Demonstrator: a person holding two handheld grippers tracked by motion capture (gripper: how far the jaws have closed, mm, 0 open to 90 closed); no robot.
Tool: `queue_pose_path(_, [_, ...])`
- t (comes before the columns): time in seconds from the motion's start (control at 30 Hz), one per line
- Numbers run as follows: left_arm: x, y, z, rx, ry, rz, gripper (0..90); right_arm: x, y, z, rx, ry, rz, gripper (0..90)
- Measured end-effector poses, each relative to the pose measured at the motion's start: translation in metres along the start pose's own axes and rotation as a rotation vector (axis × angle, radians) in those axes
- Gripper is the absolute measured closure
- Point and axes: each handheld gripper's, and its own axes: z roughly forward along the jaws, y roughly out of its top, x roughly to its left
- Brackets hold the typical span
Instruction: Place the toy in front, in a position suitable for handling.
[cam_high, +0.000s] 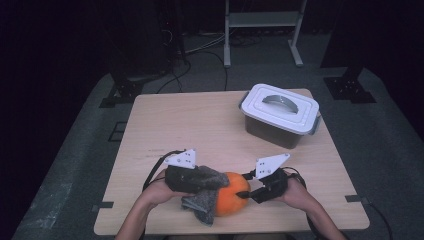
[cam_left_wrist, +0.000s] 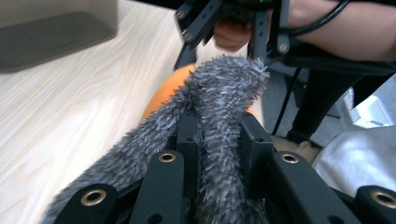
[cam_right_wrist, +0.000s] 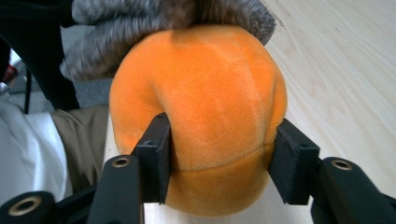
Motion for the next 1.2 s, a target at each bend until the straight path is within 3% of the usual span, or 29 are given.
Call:
queue_pose_path(0.23, [0.012, -0.026, -0.007, 0.019, 0.038, -0.081, 73.5, -0.011, -0.012, -0.009, -0.013, -0.011, 0.029, 45.9])
queue_pose_path(0.37, [0.009, -0.025, -0.008, 0.014, 0.037, -0.063, 73.6, -0.013, -0.013, -0.009, -0.030, -0.023, 0.051, 46.0])
queue_pose_path(0.57, [0.006, -0.004, -0.008, -0.039, 0.008, -0.032, 73.6, -0.012, -0.010, -0.006, -0.045, -0.063, 0.057, 46.1])
queue_pose_path(0.67, [0.004, 0.001, -0.003, 0.011, 0.026, -0.005, 73.5, -0.014, -0.012, -0.008, -0.044, -0.057, 0.059, 46.1])
queue_pose_path(0.77, [0.007, -0.009, 0.002, 0.035, 0.026, -0.030, 73.5, -0.017, -0.020, -0.010, -0.035, -0.038, 0.077, 44.0])
queue_pose_path(0.87, [0.009, -0.020, 0.001, 0.004, 0.014, -0.065, 73.3, -0.020, -0.024, -0.012, -0.030, -0.014, 0.100, 41.2])
queue_pose_path(1.07, [0.009, -0.033, -0.008, 0.028, 0.039, -0.081, 73.4, -0.019, -0.021, -0.011, -0.027, -0.014, 0.108, 42.9])
queue_pose_path(1.2, [0.011, -0.036, -0.009, 0.014, 0.046, -0.092, 73.5, -0.019, -0.021, -0.010, -0.030, -0.019, 0.132, 42.7])
